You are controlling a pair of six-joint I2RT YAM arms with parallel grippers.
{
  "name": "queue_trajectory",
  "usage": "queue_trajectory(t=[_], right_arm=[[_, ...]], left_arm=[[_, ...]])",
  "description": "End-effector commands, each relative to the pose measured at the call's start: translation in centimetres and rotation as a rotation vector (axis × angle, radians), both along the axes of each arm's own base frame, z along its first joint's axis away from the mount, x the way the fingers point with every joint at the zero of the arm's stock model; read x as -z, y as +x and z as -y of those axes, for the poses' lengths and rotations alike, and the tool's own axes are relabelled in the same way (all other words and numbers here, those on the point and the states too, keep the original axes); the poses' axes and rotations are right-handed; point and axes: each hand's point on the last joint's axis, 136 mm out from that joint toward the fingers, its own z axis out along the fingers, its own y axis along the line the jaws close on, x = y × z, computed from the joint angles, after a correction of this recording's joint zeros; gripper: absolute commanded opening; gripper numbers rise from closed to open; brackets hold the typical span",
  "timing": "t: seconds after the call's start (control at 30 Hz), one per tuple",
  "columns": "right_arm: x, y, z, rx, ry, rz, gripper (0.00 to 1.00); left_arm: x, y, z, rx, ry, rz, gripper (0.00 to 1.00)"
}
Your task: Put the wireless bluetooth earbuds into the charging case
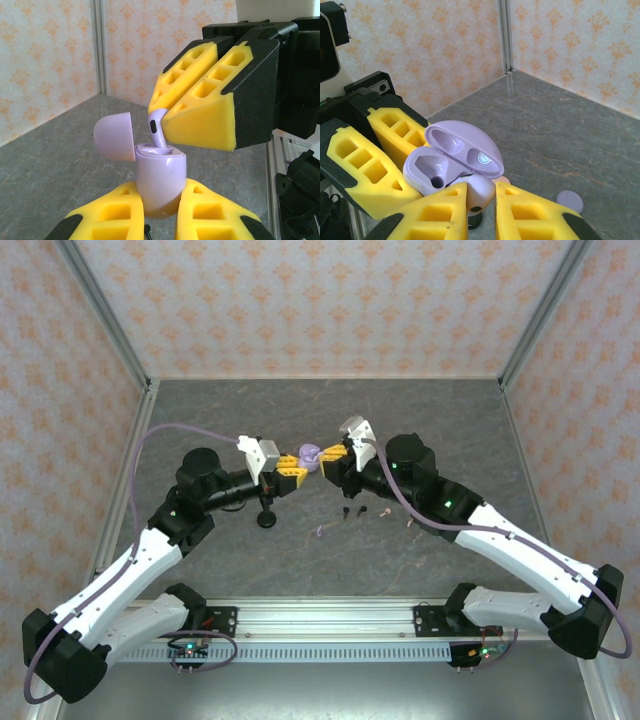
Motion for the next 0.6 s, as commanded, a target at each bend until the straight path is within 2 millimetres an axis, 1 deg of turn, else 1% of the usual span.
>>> queue_trajectory(t=[0.0,0.1,0.23,0.43,0.57], right_arm=[[0.2,-1.0,-0.4,-0.058,-0.024,-0.010,0.18],[0.2,-1.7,-0.8,-0.109,-0.040,-0.016,0.18],[-0.4,-2.3,-1.0,-0.163,-0.044,-0.029,0.19],[-1.1,-2.5,-0.9,-0.209,-0.015,-0.051,0.21],[-1.6,-2.6,-1.1,-0.233,-0.002,-0.065,0.24]], left_arm=[[-2.8,-0.1,0.2,0.001,-0.065,0.074,0.00],[-3.4,-0.3,0.3,0.015,-0.102,0.072,0.00],[-3.9,-0.6,0.4,0.031,-0.134,0.065,0.00],[-4.4,-1.2,0.4,0.047,-0.161,0.065,0.00],[-4.3,-1.3,0.5,0.055,-0.164,0.055,0.00]])
